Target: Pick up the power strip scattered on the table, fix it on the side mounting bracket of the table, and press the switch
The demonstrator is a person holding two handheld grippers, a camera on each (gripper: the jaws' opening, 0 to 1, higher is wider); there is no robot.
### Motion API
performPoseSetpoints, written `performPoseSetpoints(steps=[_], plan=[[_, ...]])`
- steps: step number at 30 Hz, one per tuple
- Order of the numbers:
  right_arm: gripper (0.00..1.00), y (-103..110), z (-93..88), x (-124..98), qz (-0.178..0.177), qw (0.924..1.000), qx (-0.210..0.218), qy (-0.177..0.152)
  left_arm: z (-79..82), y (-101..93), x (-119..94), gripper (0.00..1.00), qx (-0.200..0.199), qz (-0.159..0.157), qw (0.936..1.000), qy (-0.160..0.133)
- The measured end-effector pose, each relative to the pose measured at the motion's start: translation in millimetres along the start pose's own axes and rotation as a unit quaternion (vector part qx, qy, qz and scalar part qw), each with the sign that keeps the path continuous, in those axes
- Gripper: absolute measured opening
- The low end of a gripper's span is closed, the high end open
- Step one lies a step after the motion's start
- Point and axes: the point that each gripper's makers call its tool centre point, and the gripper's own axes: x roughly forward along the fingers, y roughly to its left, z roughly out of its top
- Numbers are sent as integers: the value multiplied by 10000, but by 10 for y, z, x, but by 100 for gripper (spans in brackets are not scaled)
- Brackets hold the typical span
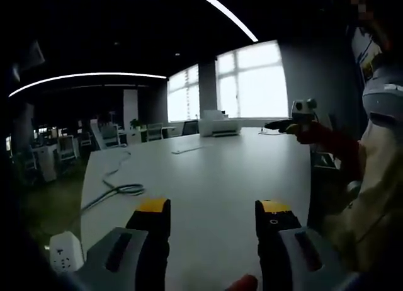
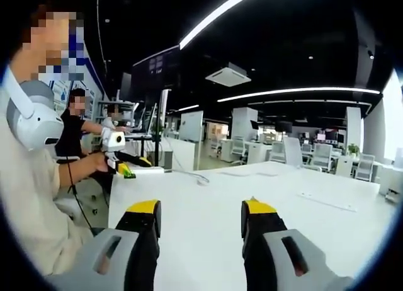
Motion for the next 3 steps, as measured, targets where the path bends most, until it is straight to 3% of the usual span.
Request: performPoseSetpoints(steps=[3], plan=[[47,-1,3,9,5,10000,-9,8,8,1,6,58,8,-9,10000,6]])
